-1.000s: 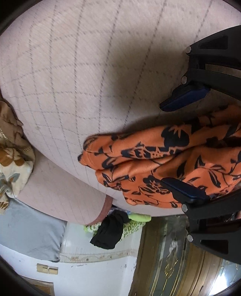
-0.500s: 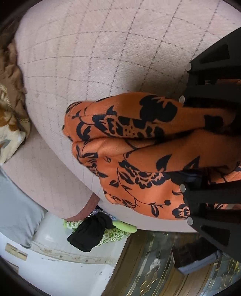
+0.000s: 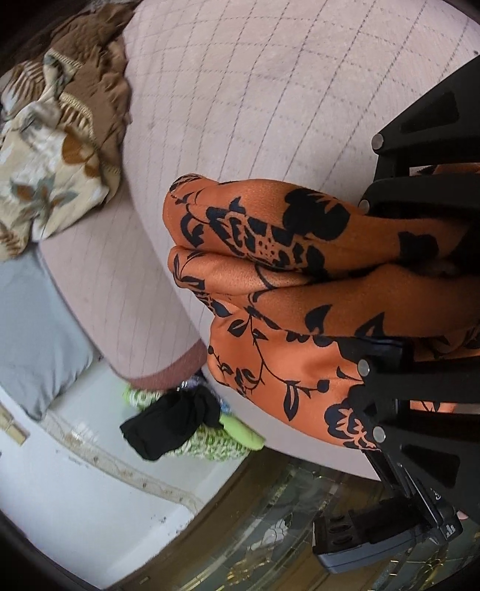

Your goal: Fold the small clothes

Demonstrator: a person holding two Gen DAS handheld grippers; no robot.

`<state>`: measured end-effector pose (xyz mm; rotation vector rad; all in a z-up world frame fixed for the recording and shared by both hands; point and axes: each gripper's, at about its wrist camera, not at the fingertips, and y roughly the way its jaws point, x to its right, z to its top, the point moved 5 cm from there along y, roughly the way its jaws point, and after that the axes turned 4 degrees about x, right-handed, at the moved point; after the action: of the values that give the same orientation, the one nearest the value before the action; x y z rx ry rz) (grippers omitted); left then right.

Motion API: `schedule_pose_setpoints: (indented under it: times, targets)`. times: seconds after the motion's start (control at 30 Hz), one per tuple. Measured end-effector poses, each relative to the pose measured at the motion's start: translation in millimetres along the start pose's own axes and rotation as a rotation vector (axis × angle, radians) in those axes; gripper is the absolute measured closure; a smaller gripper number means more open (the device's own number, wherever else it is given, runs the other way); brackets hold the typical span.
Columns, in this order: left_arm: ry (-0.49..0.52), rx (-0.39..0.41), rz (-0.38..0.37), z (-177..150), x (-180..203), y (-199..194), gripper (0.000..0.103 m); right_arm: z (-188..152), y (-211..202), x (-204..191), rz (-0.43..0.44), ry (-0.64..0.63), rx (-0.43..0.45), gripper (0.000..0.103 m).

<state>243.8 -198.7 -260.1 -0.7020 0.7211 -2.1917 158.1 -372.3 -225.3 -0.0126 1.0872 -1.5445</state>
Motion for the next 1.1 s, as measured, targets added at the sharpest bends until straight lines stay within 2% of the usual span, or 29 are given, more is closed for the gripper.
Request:
schedule_pose_setpoints:
  times: [0.3, 0.5, 1.0, 1.1]
  targets:
    - [0.001, 0.038, 0.071, -4, -17, -44, 0.058, -16, -7, -39, 0.062, -0.049, 0.017, 0.065]
    - [0.011, 0.036, 0.113, -17, -25, -64, 0.058, -42, -11, -57, 0.076, -0.068, 0.005, 0.065]
    - [-0.003, 0.028, 0.170, -57, -33, -89, 0.058, -94, -23, -64, 0.046, -0.025, -0.016, 0.065]
    - [-0.047, -0.024, 0.186, -69, -43, -81, 0.058, -100, -16, -64, 0.027, -0.035, -0.030, 0.065]
